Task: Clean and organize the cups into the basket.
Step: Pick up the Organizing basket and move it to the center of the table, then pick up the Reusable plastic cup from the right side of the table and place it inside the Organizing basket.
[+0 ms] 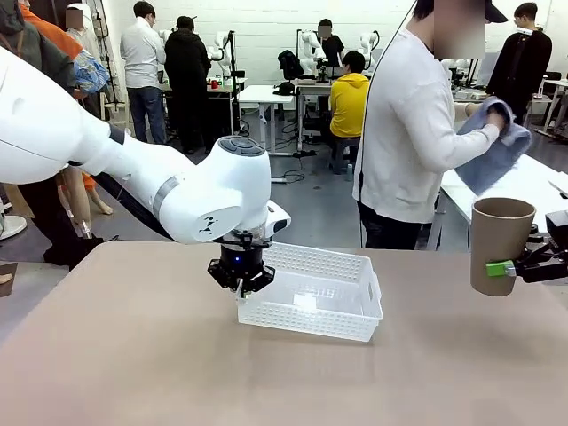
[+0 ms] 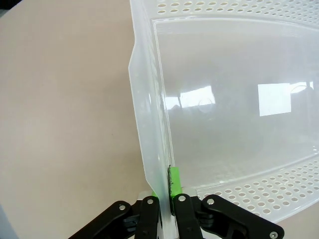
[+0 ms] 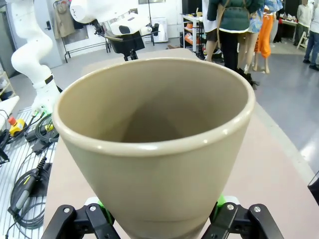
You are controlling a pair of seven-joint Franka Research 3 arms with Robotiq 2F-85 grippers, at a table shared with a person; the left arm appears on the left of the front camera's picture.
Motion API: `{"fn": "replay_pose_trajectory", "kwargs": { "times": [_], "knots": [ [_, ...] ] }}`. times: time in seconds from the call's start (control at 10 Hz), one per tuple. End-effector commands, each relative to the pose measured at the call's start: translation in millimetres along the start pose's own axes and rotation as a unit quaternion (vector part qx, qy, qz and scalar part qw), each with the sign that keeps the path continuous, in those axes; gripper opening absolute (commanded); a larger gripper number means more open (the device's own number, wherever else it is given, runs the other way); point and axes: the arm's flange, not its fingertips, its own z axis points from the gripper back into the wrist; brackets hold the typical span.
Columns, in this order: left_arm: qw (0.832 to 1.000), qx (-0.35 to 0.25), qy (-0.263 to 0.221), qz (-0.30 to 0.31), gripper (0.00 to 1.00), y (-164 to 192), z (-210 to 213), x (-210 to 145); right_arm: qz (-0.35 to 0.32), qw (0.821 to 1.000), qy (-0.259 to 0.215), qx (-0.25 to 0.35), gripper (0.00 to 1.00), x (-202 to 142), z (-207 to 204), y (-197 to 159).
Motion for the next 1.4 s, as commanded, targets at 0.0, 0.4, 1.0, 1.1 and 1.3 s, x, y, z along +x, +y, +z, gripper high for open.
{"fn": "replay_pose_trajectory", "kwargs": {
  "times": [0.0,0.4,1.0,1.1,1.3],
  "knots": [
    [1.0,-0.009,-0.006,-0.008,0.0,12.7,5.9,-14.6,0.006,1.0,-0.001,0.0,0.0,1.9,0.1,-0.5],
    [1.0,0.001,-0.002,-0.001,0.0,3.2,3.1,-4.3,0.001,0.999,0.033,0.017,0.82,3.8,-2.5,9.5],
    [1.0,0.001,-0.002,-0.001,0.0,3.2,3.1,-4.3,0.032,0.965,0.257,0.042,0.82,161.9,-120.9,19.4],
    [1.0,0.001,-0.002,-0.001,0.0,3.2,3.1,-4.3,0.041,0.957,0.284,0.05,0.82,173.8,-155.9,16.4],
    [1.0,0.001,-0.002,-0.001,0.0,3.2,3.1,-4.3,0.069,0.932,0.348,0.067,0.82,175.0,-225.5,12.0]
  ]
}}
